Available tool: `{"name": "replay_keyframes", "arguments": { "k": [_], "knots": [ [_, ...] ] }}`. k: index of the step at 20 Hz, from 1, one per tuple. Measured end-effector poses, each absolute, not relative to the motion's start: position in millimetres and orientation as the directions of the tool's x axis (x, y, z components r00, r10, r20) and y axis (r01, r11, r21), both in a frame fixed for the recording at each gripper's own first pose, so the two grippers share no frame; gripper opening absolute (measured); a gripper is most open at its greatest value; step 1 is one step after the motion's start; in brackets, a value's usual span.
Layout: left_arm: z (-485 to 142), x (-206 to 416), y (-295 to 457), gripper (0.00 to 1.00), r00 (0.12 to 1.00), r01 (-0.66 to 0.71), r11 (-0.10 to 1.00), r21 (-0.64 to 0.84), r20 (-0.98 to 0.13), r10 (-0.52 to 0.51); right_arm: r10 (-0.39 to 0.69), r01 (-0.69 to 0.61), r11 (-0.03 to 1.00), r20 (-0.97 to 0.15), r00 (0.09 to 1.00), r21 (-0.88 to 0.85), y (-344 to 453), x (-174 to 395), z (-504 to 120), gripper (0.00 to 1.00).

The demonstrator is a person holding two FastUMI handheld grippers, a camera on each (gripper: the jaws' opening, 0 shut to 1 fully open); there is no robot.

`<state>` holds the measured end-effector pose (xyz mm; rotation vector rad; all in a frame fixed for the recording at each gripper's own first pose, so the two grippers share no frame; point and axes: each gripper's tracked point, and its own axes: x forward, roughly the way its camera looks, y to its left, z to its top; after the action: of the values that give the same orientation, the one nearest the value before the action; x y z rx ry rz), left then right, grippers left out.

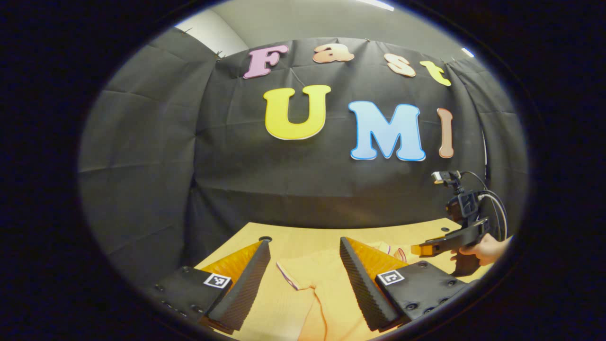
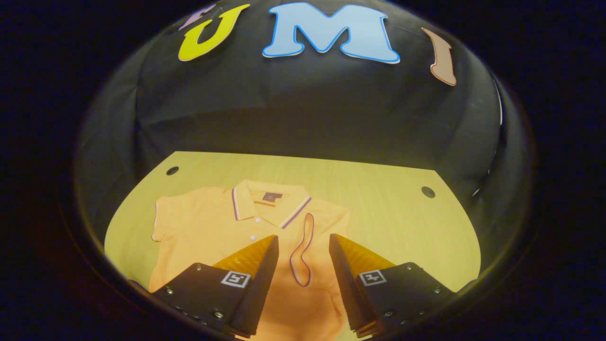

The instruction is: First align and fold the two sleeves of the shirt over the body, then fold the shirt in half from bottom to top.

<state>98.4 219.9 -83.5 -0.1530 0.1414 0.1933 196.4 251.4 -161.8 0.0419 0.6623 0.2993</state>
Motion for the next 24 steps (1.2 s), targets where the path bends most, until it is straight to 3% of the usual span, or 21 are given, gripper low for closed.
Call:
{"name": "replay_keyframes", "arguments": {
  "k": [6, 16, 24],
  "knots": [
    [-141, 153, 240, 0.95, 0.966, -0.163, 0.967, -0.197, -0.230, 0.116, 0.250, -0.210, 0.968, -0.544, 0.801, 0.135, 240, 153, -118, 0.69],
    [-264, 225, 279, 0.94, 0.889, -0.259, 0.943, -0.209, -0.434, 0.148, 0.227, -0.149, 0.969, -0.472, 0.852, 0.198, 217, 78, -66, 0.67],
    [-320, 258, 291, 0.95, 0.826, -0.317, 0.920, -0.232, -0.544, 0.148, 0.163, -0.072, 0.976, -0.473, 0.866, 0.204, 178, 51, -58, 0.69]
  ]
}}
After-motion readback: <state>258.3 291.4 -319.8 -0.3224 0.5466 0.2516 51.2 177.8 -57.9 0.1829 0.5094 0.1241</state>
